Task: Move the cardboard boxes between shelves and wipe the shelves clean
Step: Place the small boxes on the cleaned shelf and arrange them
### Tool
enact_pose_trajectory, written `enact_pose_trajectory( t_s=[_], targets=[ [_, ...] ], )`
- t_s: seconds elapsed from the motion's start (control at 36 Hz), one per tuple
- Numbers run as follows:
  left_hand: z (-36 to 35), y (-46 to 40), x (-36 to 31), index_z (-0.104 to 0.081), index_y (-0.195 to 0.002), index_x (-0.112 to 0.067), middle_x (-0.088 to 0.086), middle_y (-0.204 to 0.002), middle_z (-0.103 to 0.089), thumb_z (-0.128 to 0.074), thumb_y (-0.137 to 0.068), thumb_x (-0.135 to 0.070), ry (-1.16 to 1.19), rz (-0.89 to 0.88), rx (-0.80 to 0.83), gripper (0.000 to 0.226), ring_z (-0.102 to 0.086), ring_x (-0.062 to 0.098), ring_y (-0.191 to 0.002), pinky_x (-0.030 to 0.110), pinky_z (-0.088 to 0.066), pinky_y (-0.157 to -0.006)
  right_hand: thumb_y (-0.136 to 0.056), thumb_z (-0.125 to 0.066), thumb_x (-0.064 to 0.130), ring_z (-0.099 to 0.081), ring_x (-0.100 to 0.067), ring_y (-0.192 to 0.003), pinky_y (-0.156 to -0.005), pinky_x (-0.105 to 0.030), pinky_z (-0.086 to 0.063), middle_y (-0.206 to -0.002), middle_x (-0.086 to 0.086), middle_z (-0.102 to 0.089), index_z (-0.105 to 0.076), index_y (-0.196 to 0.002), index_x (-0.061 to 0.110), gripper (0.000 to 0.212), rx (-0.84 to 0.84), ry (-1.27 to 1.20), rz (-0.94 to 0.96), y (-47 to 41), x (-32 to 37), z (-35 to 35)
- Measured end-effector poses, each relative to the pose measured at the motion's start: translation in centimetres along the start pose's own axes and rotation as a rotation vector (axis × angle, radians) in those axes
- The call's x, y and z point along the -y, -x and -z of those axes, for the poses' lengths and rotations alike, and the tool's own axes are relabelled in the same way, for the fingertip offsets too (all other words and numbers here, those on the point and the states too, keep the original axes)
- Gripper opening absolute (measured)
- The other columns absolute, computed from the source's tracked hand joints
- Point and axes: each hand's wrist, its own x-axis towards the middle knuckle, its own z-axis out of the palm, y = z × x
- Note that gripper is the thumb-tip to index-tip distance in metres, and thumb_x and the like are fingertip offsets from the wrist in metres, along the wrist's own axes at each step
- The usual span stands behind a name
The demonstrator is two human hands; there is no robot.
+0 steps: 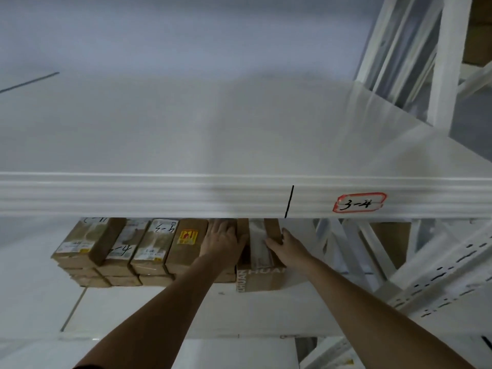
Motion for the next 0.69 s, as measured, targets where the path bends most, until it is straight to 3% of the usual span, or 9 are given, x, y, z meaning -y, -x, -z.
enact_pose_trajectory(
  t_s=[0.08, 0.19, 0.36, 0.5, 0.58, 0.69],
  targets=[
    [-0.6, 0.2, -0.6, -0.054, -0.143, -0.008, 0.009, -0.16, -0.038, -0.026, -0.107, -0.054, 0.021, -0.011, -0.02, 0.065, -0.021, 0.025, -0.153, 0.042, -0.009, -0.128, -0.099, -0.05, 0.06, -0.055, -0.027, -0.129, -0.078, -0.023, -0.045, -0.146, -0.006, -0.055, -0.04, -0.15, 0.015, 0.068, -0.02, -0.074, -0.014, -0.6, -0.8, -1.0],
    [-1.0, 0.3, -1.4, -0.049, -0.148, -0.006, 0.007, -0.163, -0.035, -0.025, -0.108, -0.053, 0.086, -0.005, -0.025, 0.066, -0.017, 0.022, -0.155, 0.038, -0.01, -0.128, -0.102, -0.05, 0.054, -0.056, -0.027, -0.128, -0.098, -0.031, -0.044, -0.142, -0.007, -0.058, -0.044, -0.146, 0.012, 0.062, -0.068, -0.135, -0.008, -0.4, -0.9, -1.3],
    [-1.0, 0.6, -2.8, -0.049, -0.145, -0.005, 0.011, -0.153, -0.047, -0.034, -0.107, -0.048, 0.22, -0.012, -0.092, 0.059, -0.035, 0.025, -0.146, 0.037, -0.025, -0.124, -0.103, -0.049, 0.052, -0.053, -0.028, -0.131, -0.105, -0.033, -0.042, -0.143, -0.004, -0.056, -0.041, -0.147, 0.012, 0.061, -0.104, -0.194, 0.019, 1.2, -0.8, 0.0],
    [0.5, 1.6, -5.7, -0.049, -0.145, -0.011, 0.007, -0.144, -0.052, -0.049, -0.104, -0.043, 0.61, 0.108, -0.133, 0.052, -0.05, 0.025, -0.131, 0.037, -0.042, -0.106, -0.101, -0.05, 0.056, -0.057, -0.024, -0.126, -0.106, -0.038, -0.045, -0.139, -0.003, -0.06, -0.046, -0.146, 0.017, 0.06, -0.146, -0.307, 0.05, 2.8, -0.8, 1.9],
    [1.1, 2.4, -7.3, -0.049, -0.135, -0.018, 0.007, -0.132, -0.059, -0.058, -0.101, -0.039, 1.014, 0.186, -0.088, 0.041, -0.062, 0.02, -0.112, 0.035, -0.055, -0.089, -0.103, -0.05, 0.052, -0.059, -0.021, -0.116, -0.096, -0.033, -0.045, -0.13, 0.0, -0.062, -0.048, -0.143, 0.019, 0.052, -0.167, -0.377, 0.065, 4.0, -0.7, 3.0],
    [1.8, 3.7, -8.9, -0.049, -0.126, -0.025, 0.008, -0.124, -0.065, -0.067, -0.089, -0.044, 1.325, 0.187, -0.029, 0.045, -0.068, 0.027, -0.109, 0.053, -0.058, -0.095, -0.1, -0.052, 0.055, -0.062, -0.018, -0.112, -0.101, -0.039, -0.049, -0.12, 0.005, -0.063, -0.051, -0.14, 0.025, 0.05, -0.176, -0.47, 0.06, 5.3, -1.0, 3.8]
  ],
)
